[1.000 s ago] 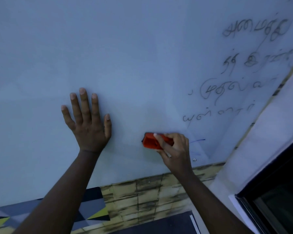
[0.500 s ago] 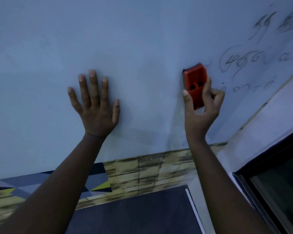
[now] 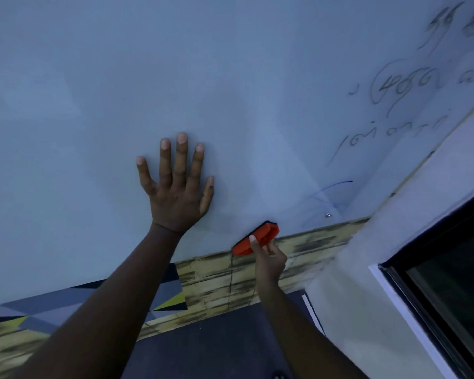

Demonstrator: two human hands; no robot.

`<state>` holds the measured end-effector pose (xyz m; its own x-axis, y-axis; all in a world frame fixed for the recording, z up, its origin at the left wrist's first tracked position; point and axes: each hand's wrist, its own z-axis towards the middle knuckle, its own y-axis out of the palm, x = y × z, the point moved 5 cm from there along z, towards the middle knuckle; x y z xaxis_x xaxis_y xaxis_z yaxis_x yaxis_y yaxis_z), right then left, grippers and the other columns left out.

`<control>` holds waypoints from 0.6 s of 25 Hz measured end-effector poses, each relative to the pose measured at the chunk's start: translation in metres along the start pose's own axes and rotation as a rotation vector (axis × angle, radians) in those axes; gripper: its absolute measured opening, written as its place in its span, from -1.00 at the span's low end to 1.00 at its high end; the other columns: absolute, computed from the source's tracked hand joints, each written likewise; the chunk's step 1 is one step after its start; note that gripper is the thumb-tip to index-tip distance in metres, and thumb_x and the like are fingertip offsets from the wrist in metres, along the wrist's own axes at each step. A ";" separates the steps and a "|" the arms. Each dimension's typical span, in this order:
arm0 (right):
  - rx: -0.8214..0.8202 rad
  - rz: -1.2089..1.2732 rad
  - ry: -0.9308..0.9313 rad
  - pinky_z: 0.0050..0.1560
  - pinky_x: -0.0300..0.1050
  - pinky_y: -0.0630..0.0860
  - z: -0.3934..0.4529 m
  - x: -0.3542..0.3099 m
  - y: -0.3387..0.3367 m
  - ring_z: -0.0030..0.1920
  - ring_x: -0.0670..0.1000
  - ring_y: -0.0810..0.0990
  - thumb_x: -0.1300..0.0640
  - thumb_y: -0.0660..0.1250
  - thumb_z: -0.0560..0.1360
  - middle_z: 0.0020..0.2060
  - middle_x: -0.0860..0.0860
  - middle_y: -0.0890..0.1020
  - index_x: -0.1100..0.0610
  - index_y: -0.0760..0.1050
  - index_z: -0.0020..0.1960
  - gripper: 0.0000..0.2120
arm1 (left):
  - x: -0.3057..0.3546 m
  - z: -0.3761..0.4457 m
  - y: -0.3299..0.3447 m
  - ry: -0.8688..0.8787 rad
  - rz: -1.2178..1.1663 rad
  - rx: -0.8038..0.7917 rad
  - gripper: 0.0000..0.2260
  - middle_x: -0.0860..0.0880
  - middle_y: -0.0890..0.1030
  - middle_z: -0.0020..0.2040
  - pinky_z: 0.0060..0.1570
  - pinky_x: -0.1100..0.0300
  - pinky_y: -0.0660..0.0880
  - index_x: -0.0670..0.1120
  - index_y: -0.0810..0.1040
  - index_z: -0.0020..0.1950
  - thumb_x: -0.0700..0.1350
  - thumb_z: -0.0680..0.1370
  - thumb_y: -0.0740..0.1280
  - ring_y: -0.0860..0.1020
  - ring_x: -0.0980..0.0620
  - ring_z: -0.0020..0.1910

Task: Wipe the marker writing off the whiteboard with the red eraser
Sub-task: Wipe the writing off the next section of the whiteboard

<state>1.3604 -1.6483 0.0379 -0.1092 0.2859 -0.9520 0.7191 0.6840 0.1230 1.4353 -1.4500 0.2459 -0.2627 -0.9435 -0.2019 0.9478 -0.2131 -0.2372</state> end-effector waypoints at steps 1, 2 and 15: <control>-0.012 0.054 0.077 -0.06 -0.10 0.61 0.001 0.001 -0.001 -0.11 -0.06 0.67 0.10 0.60 0.45 -0.14 -0.01 0.73 0.21 0.70 0.08 -0.73 | 0.000 -0.002 0.000 0.007 -0.003 0.001 -0.28 -0.17 -0.04 0.75 0.63 -0.32 -0.16 -0.12 0.10 0.74 0.11 0.66 0.27 -0.05 -0.19 0.73; -0.006 0.127 0.176 -0.03 -0.07 0.64 0.002 0.000 -0.001 -0.12 -0.01 0.65 0.08 0.58 0.47 -0.14 0.03 0.69 0.25 0.68 0.11 -0.69 | 0.000 -0.005 0.001 0.016 -0.005 0.000 -0.27 -0.17 -0.03 0.74 0.63 -0.32 -0.16 -0.13 0.11 0.73 0.11 0.65 0.28 -0.05 -0.19 0.73; 0.001 0.266 0.169 -0.01 0.05 0.72 -0.031 -0.082 0.030 0.08 0.12 0.73 0.04 0.46 0.59 0.05 0.14 0.73 0.21 0.65 0.21 -0.71 | 0.003 -0.017 0.003 0.121 0.013 0.002 -0.32 -0.17 0.08 0.74 0.64 -0.28 -0.13 -0.18 0.28 0.68 0.10 0.64 0.32 0.03 -0.19 0.72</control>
<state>1.3696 -1.6310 0.1287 -0.0292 0.5622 -0.8265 0.7384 0.5695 0.3612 1.4340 -1.4493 0.2282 -0.2697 -0.9089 -0.3182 0.9518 -0.2014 -0.2314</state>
